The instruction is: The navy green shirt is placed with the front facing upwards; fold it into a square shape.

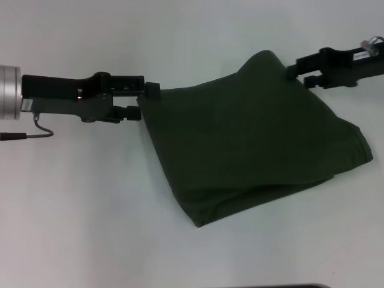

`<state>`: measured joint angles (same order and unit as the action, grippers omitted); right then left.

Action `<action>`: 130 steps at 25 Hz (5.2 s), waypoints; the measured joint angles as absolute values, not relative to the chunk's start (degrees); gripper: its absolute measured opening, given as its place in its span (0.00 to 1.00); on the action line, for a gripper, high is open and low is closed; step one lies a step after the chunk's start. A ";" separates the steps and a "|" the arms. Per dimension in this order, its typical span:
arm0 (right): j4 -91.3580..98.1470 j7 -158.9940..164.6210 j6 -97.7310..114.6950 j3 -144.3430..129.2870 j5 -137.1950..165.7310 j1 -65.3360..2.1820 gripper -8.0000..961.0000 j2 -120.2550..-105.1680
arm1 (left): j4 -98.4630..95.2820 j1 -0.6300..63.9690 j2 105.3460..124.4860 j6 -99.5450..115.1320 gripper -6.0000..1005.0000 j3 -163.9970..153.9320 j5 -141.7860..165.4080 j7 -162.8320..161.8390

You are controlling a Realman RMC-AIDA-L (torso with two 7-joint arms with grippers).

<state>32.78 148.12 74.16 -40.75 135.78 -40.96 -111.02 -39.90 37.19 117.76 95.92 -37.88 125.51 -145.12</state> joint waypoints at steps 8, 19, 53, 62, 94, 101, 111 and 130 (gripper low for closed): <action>32.66 148.50 74.42 -39.40 135.88 -39.11 0.63 -109.67 | -39.90 37.01 117.97 96.02 0.87 -37.70 125.51 -144.89; 31.75 148.25 72.81 -39.38 135.51 -39.40 0.63 -112.09 | -39.90 37.24 117.98 96.12 0.87 -37.70 125.51 -144.94; 31.67 146.93 69.88 -38.58 129.84 -39.99 0.38 -112.22 | -39.11 36.96 118.03 95.67 0.86 -37.84 125.51 -144.69; 31.85 145.71 69.25 -39.33 129.92 -40.14 0.11 -112.65 | -39.11 36.91 118.02 95.65 0.86 -37.71 125.51 -144.60; 30.85 143.56 66.52 -41.58 127.74 -42.59 0.09 -112.11 | -38.98 36.68 117.85 95.52 0.85 -37.62 125.51 -144.49; 31.59 144.16 66.93 -40.61 127.84 -41.26 0.26 -109.50 | -38.69 36.40 117.94 95.52 0.85 -37.62 125.51 -144.46; 33.19 144.94 72.97 -36.52 127.40 -41.46 0.48 -106.49 | -38.57 37.22 118.02 96.43 0.85 -37.73 125.51 -143.86; 36.22 147.17 91.75 -39.50 130.77 -39.67 0.48 -106.54 | -38.83 38.71 117.29 87.08 0.85 -43.04 126.08 -148.14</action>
<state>36.22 147.17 91.75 -39.50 130.77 -39.67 -106.54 -38.83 38.71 117.29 87.08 -43.04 126.08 -148.14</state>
